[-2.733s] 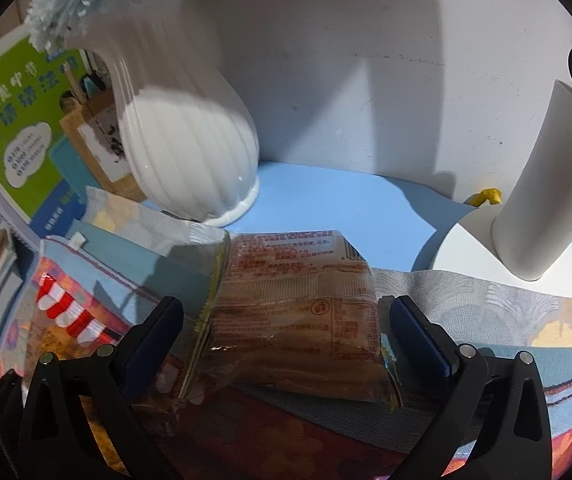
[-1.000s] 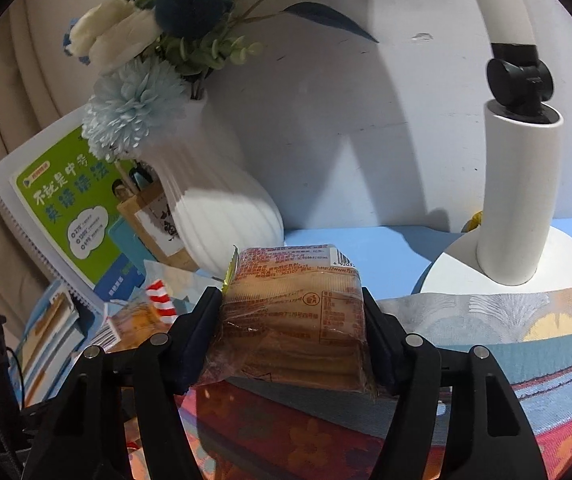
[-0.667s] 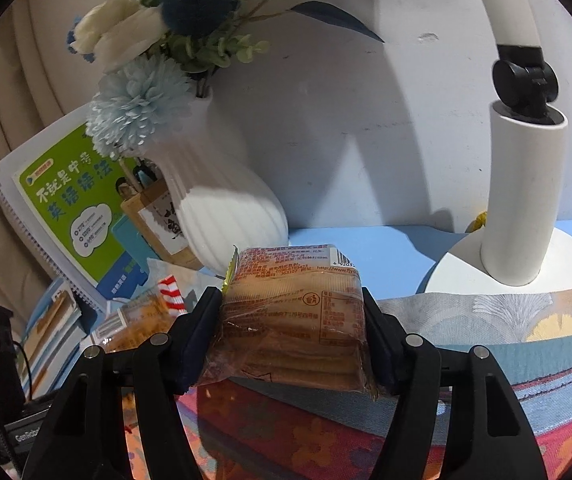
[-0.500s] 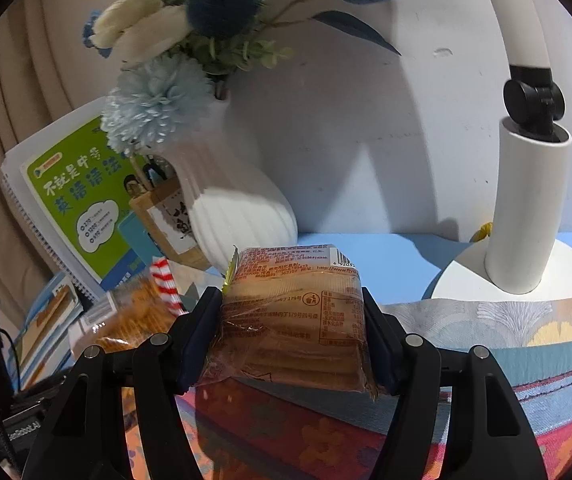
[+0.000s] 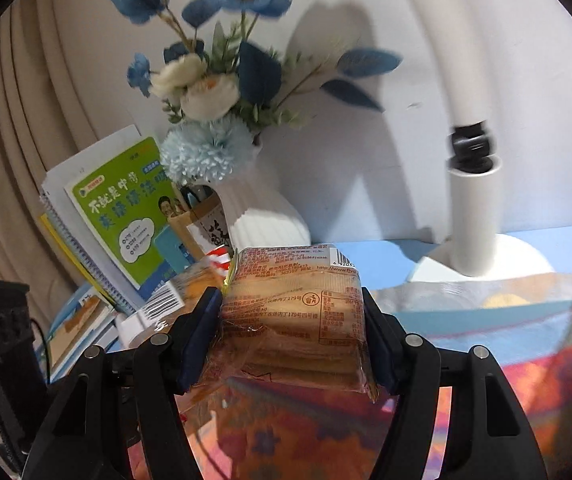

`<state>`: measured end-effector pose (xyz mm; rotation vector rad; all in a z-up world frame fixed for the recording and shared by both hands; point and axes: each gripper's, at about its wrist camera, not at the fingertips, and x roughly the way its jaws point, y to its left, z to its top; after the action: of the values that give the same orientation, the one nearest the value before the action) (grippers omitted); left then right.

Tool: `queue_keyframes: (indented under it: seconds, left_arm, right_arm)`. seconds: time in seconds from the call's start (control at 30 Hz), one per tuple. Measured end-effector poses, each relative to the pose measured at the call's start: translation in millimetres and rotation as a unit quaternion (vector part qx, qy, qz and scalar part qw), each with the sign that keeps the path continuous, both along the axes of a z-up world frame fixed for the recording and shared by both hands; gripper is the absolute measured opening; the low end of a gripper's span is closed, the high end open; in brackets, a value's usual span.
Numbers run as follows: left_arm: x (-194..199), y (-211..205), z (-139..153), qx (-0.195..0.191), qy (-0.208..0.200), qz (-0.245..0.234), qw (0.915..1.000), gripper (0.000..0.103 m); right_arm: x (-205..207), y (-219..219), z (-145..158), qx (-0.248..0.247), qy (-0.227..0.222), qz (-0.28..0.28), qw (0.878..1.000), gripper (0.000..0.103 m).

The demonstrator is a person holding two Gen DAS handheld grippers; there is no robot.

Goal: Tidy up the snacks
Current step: 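Carry both bags over the amber bowl and open both tools to drop them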

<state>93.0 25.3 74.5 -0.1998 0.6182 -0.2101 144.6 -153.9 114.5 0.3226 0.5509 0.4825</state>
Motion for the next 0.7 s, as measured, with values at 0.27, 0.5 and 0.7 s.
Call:
queue_keyframes:
  seconds: [0.27, 0.5, 0.7]
  left_arm:
    - [-24.8, -70.4, 60.3, -0.044, -0.035, -0.069, 0.996, 0.043]
    - [-30.3, -148.7, 86.2, -0.087, -0.03, -0.157, 0.9834, 0.043]
    - [-32.7, -206.9, 80.8, -0.093, -0.008, -0.205, 0.9743, 0.043]
  right_arm:
    - [-41.8, -78.8, 67.3, -0.01, -0.046, -0.051, 0.998, 0.066]
    - [-59.7, -165.0, 103.2, -0.027, -0.052, -0.122, 0.991, 0.066]
    - [-66.6, -218.4, 105.1, -0.042, -0.037, -0.161, 0.985, 0.067]
